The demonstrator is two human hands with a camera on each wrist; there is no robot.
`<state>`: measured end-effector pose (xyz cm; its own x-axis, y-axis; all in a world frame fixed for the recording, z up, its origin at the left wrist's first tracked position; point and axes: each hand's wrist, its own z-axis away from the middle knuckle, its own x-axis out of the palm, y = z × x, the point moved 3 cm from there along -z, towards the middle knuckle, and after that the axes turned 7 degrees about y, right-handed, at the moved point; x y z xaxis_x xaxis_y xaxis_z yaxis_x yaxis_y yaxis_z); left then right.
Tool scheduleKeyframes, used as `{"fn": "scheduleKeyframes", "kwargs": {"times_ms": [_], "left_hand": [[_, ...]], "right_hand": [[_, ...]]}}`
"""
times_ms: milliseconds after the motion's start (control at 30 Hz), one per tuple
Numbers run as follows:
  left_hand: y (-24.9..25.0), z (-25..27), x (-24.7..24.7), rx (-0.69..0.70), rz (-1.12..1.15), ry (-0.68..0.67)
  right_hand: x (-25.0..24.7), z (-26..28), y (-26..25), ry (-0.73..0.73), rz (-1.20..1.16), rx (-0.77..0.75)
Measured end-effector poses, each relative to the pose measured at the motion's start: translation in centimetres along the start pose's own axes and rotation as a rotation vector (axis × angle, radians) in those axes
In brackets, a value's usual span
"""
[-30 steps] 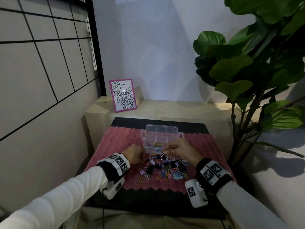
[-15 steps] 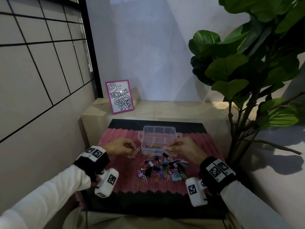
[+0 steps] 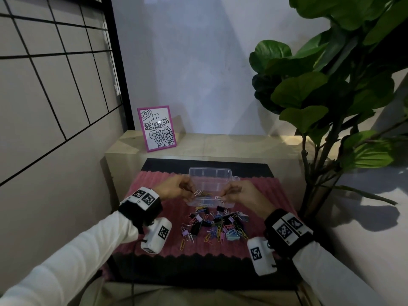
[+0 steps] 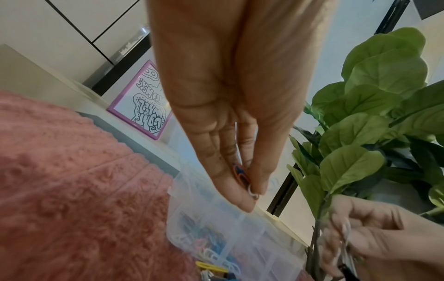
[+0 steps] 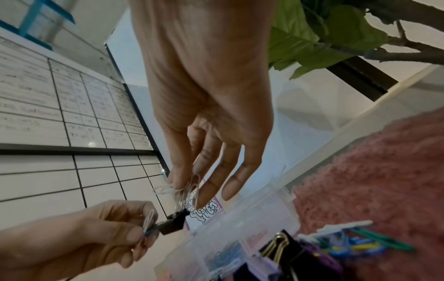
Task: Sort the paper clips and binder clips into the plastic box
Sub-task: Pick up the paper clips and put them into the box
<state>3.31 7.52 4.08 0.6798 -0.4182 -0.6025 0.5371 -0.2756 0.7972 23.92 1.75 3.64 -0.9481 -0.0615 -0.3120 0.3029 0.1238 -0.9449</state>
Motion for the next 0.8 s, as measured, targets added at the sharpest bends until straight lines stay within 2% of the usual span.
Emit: {"fn": "scheduleKeyframes", "kwargs": {"times_ms": [167,367,600,800], "left_hand": [[-0.5,-0.2,-0.5,-0.011,-0.007,0.040],[-0.3,-0.8,-0.4,-0.002,-0.013,0.060],[-0.4,-1.4,-0.1,0.014,-0.217,0.152],[1.0,-2.4,-0.3,0.089,-0.432,0.216]], "right_hand": [[0.1,0.1,0.1,0.001,-0.161,0.097],[0.7,0.2,0.2,0.009,0.206,-0.047],[1.7,-0.2,0.4,0.004,0.261,-0.074],[1.1,-0.3,0.3,0.051,0.122,-0.041]]}}
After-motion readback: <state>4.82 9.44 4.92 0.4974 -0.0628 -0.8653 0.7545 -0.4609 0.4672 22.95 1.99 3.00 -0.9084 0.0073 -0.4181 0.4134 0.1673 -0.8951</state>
